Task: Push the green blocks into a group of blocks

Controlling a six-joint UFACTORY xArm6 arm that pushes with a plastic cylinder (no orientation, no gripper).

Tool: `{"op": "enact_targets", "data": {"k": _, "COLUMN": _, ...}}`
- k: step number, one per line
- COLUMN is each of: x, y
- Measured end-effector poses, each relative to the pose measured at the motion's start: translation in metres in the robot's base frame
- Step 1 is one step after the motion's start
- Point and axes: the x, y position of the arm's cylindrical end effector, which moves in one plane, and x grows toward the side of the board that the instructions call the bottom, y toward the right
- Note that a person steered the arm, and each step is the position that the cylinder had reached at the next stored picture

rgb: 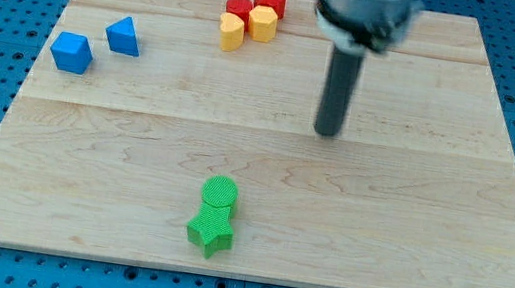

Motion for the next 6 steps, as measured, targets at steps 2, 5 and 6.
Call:
{"op": "enact_targets", "data": {"k": 2, "x": 0.140, "y": -0.031}}
{"op": "enact_targets", "data": {"k": 5, "x": 0.142, "y": -0.103}}
{"op": "enact_targets", "data": {"k": 6, "x": 0.139, "y": -0.154}}
